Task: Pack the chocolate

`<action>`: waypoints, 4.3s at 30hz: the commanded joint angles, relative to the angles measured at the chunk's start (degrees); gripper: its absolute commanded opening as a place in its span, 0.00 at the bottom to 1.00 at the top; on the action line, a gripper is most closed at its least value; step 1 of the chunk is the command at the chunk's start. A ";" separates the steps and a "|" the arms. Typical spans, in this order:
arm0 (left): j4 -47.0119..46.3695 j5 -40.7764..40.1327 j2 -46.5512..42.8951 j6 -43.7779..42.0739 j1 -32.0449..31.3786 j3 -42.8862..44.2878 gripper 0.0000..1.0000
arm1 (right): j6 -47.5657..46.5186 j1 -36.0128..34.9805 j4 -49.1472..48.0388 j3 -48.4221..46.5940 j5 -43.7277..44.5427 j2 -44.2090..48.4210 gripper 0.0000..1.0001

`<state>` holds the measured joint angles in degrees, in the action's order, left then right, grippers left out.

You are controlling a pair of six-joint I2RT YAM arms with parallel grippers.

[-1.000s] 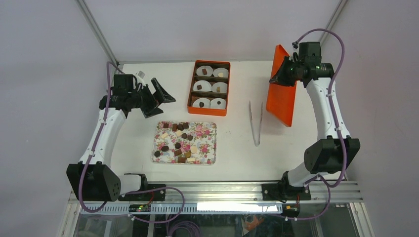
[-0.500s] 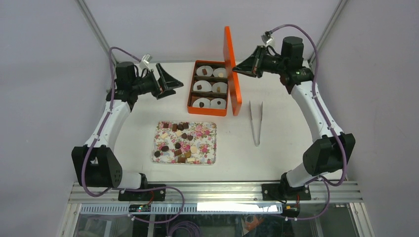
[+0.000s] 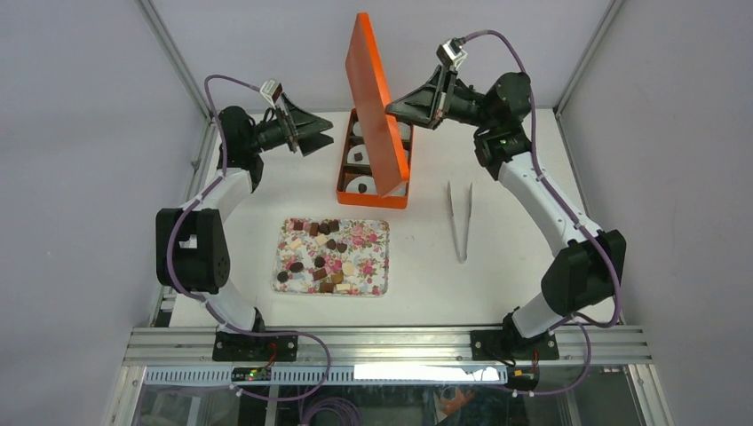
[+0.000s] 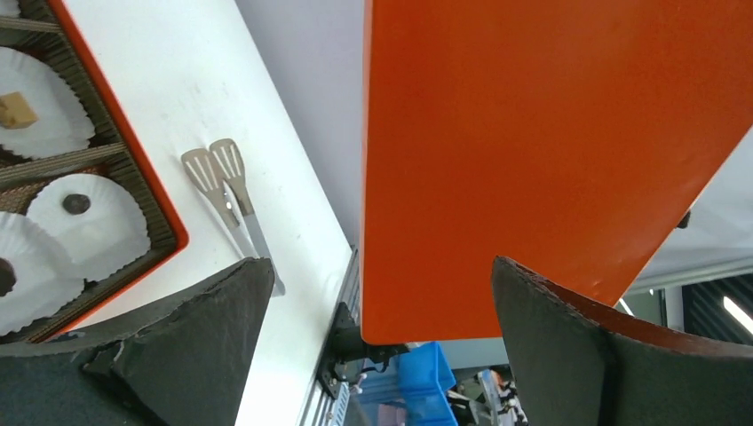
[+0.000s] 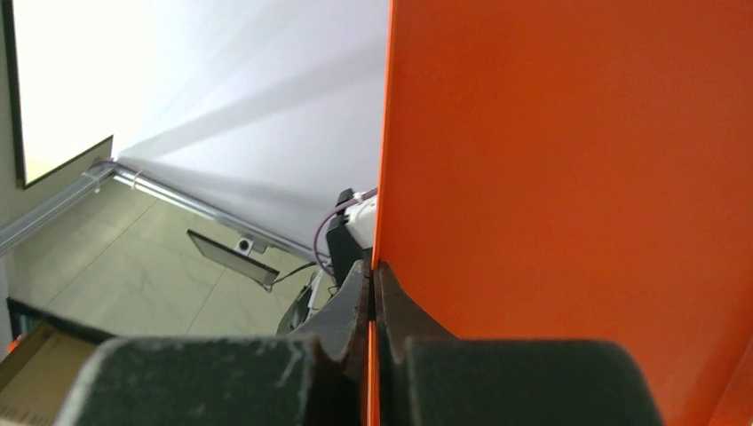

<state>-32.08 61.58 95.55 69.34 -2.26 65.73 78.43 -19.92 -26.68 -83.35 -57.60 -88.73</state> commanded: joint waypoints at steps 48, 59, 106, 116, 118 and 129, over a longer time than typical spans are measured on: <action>35.45 -74.93 -23.74 -57.87 -50.51 -2.90 0.98 | -4.24 -8.99 52.98 -12.02 58.74 5.57 0.00; 27.61 -81.93 -23.35 -64.88 -52.32 -5.92 0.69 | -0.61 -8.99 51.79 -9.55 54.93 6.79 0.00; 23.23 -83.55 -35.99 -102.20 -52.38 -12.24 0.00 | -14.10 -4.60 65.91 -21.82 29.94 -3.79 0.98; 21.14 -85.36 -36.42 -105.11 -52.35 -12.61 0.00 | -13.45 -5.74 65.06 -19.74 29.29 -3.78 0.89; 19.89 -85.68 -36.50 -105.90 -52.37 -12.65 0.00 | -16.20 -5.24 66.93 -21.21 29.50 -3.41 0.90; 13.70 -80.68 -37.24 -116.18 -52.34 -11.29 0.00 | -10.24 0.80 65.34 -11.84 22.80 3.19 0.98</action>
<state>-9.50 -23.24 60.69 -40.27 -54.06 52.51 64.49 -20.51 42.48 -96.86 -29.45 -89.52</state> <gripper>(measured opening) 0.196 0.965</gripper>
